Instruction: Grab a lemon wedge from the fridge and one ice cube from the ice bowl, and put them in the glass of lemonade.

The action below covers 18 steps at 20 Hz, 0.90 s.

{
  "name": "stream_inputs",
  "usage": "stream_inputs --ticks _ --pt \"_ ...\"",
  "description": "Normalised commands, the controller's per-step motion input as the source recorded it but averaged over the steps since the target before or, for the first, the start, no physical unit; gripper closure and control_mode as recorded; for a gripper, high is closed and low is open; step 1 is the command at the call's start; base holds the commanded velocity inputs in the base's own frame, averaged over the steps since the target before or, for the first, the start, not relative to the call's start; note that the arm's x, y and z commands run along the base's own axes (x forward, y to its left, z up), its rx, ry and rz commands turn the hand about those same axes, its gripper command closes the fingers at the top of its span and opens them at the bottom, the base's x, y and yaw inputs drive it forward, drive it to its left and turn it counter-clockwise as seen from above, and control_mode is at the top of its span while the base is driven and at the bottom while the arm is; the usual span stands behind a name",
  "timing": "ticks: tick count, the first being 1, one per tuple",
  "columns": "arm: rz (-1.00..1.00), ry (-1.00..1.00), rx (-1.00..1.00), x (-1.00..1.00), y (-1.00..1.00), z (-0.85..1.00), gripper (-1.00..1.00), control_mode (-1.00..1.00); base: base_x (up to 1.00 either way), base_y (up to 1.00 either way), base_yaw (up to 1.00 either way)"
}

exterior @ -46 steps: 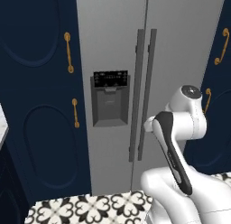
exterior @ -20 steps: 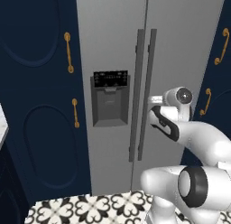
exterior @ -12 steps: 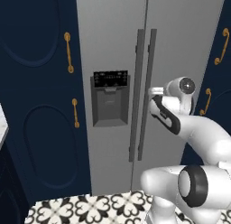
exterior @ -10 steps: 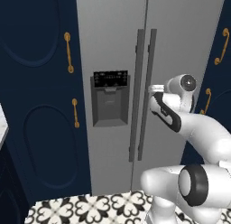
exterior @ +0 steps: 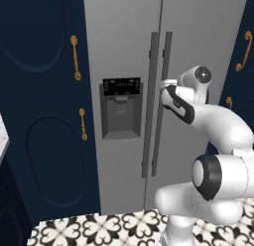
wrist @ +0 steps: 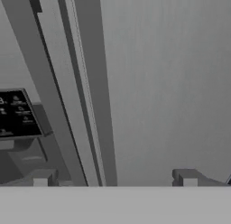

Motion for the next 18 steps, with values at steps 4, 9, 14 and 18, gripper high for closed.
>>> stream_inputs --ticks 4,9,14,18 --pt "0.0 -0.02 0.0 0.58 0.0 0.02 -1.0 -1.0 0.0 0.0 0.0" --pt "0.0 -0.06 0.0 0.61 -0.02 -0.02 -1.0 -1.0 0.0 0.0 0.0" --pt "0.01 -0.01 0.0 0.58 0.0 -0.09 -1.0 -1.0 0.0 0.0 0.0" --pt "0.01 -0.03 0.0 0.56 -0.12 -0.02 -1.0 -1.0 0.0 0.0 0.0"
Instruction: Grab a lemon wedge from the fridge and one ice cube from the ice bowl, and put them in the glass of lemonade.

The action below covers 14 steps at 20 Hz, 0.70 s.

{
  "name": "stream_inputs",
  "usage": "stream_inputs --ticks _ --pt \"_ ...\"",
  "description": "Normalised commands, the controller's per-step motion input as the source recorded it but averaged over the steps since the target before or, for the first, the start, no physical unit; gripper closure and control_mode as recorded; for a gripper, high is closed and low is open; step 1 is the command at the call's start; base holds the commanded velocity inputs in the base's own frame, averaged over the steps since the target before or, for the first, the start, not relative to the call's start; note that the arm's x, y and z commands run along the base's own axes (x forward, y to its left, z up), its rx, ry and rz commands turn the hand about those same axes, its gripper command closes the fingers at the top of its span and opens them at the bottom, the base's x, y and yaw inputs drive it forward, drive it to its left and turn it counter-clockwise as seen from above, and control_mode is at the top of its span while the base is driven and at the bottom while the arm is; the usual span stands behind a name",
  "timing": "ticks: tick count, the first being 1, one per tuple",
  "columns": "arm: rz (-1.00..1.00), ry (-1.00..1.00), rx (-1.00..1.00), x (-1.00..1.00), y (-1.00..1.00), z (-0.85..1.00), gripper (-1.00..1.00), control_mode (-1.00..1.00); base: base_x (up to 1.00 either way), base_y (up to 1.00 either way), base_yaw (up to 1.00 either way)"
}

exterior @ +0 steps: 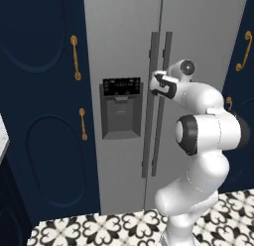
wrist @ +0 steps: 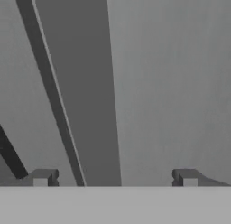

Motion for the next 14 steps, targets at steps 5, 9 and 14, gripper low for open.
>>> stream_inputs --ticks 5,9,14 --pt "0.01 -0.1 0.0 0.64 -0.14 -0.24 -1.0 -1.0 0.0 0.0 0.0" --pt "0.03 -0.21 0.0 0.66 -0.19 -0.52 -1.0 -1.0 0.0 0.0 0.0" --pt "0.01 -0.09 0.0 0.73 -0.11 -0.36 -1.0 -1.0 0.0 0.0 0.0"
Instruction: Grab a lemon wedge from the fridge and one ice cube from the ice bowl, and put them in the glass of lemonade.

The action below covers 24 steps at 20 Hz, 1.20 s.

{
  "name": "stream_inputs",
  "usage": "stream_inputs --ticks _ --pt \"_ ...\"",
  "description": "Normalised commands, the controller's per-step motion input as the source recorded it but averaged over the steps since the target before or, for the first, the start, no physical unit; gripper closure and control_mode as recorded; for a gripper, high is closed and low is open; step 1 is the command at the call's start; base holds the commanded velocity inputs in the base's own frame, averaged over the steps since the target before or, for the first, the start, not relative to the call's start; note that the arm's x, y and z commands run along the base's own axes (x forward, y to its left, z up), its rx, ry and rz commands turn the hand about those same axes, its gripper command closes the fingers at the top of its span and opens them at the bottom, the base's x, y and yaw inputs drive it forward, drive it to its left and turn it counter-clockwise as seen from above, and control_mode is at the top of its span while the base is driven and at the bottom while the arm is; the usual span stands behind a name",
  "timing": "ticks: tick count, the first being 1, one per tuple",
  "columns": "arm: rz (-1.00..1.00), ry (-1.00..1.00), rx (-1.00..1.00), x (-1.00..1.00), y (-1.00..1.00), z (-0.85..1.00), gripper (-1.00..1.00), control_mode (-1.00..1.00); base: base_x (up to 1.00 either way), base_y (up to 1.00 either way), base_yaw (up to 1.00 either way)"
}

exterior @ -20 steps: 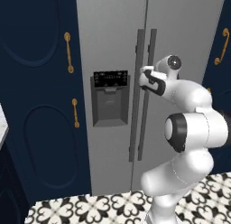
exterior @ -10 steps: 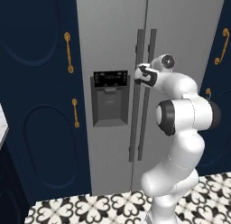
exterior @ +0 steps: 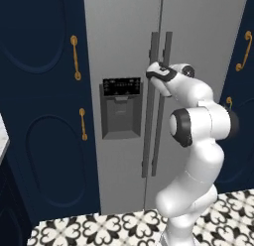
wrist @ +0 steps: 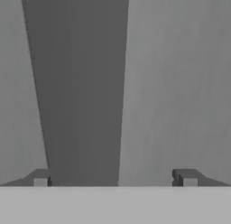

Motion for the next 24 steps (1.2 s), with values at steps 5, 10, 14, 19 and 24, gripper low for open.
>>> stream_inputs --ticks 5,10,14,19,24 --pt "0.0 -0.02 0.0 0.36 0.0 -0.17 1.0 -1.0 0.0 0.0 0.0" --pt "-0.05 0.25 0.0 -0.54 0.0 0.28 1.0 -1.0 0.0 0.0 0.0" --pt "-0.09 0.27 -0.02 -1.0 -0.23 0.78 1.0 -1.0 0.0 0.0 0.0" --pt "-0.11 0.31 0.0 -1.0 -0.73 0.8 1.0 -1.0 0.0 0.0 0.0" --pt "-0.1 0.35 0.0 -1.0 -0.99 0.77 1.0 -1.0 0.0 0.0 0.0"
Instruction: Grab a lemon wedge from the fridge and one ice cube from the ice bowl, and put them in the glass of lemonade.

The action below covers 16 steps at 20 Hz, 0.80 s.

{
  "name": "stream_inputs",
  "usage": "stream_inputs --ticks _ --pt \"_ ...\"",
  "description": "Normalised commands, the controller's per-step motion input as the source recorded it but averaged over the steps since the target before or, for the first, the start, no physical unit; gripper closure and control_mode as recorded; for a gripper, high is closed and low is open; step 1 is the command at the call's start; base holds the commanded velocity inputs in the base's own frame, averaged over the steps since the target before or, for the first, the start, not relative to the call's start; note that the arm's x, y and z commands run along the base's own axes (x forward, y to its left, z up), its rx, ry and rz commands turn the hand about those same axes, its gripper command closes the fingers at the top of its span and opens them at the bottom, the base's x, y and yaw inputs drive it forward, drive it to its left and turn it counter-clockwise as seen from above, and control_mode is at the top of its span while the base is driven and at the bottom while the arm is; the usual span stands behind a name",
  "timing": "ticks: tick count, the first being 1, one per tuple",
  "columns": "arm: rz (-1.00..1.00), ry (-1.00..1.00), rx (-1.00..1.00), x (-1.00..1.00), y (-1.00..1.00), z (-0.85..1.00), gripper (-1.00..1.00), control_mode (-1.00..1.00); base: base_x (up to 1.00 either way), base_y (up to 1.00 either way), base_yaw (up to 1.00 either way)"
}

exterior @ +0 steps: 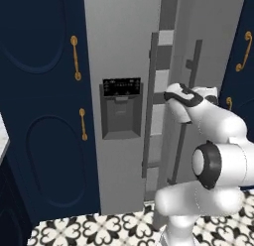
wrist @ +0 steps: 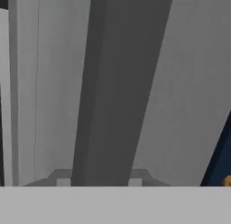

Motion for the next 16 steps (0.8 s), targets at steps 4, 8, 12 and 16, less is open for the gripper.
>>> stream_inputs --ticks 4,8,12,16 --pt "-0.08 0.3 0.0 -1.0 -1.0 0.69 1.0 -1.0 0.0 0.0 0.0" --pt "-0.05 0.24 0.0 -1.0 -1.0 0.61 1.0 -1.0 0.0 0.0 0.0" --pt "-0.03 0.22 0.0 -1.0 -1.0 0.5 1.0 -1.0 0.0 0.0 0.0" --pt "0.0 0.14 0.0 -1.0 -0.68 0.39 1.0 -1.0 0.0 0.0 0.0"
